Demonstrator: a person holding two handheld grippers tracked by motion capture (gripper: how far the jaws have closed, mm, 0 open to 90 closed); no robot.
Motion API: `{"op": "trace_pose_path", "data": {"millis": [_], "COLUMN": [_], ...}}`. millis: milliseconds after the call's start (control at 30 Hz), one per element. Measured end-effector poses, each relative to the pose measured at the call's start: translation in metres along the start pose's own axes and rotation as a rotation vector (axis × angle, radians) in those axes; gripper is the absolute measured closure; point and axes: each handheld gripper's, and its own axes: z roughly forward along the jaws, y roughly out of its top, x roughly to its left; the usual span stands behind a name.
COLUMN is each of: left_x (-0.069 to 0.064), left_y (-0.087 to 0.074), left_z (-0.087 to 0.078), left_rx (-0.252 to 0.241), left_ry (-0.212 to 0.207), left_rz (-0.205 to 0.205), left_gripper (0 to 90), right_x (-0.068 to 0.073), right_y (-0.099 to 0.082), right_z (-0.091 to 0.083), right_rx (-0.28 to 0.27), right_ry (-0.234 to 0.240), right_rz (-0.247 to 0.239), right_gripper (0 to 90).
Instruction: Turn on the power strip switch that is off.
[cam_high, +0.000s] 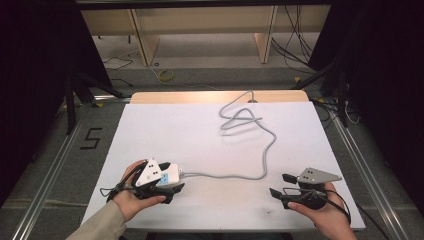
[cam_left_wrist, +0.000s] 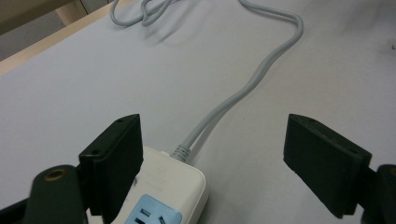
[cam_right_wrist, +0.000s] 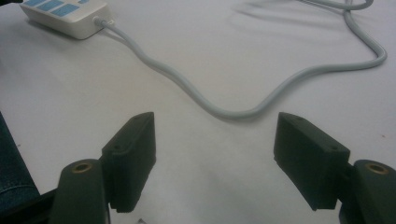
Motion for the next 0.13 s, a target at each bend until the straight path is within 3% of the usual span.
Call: {"op": "trace_pose_path", "data": {"millis": [133], "left_x": [-0.0007], "left_y": [0.001], "left_z": [0.0009], "left_rx": [0.004], "left_ry": [-0.003], "left_rz": [0.003], "left_gripper": [19.6], "right_x": [-0.0001], "right_y": [0.0], "right_z": [-0.0005], "right_rx": [0.0], "right_ry": [0.0], "right_rz": [0.0], "right_gripper": [30.2]}}
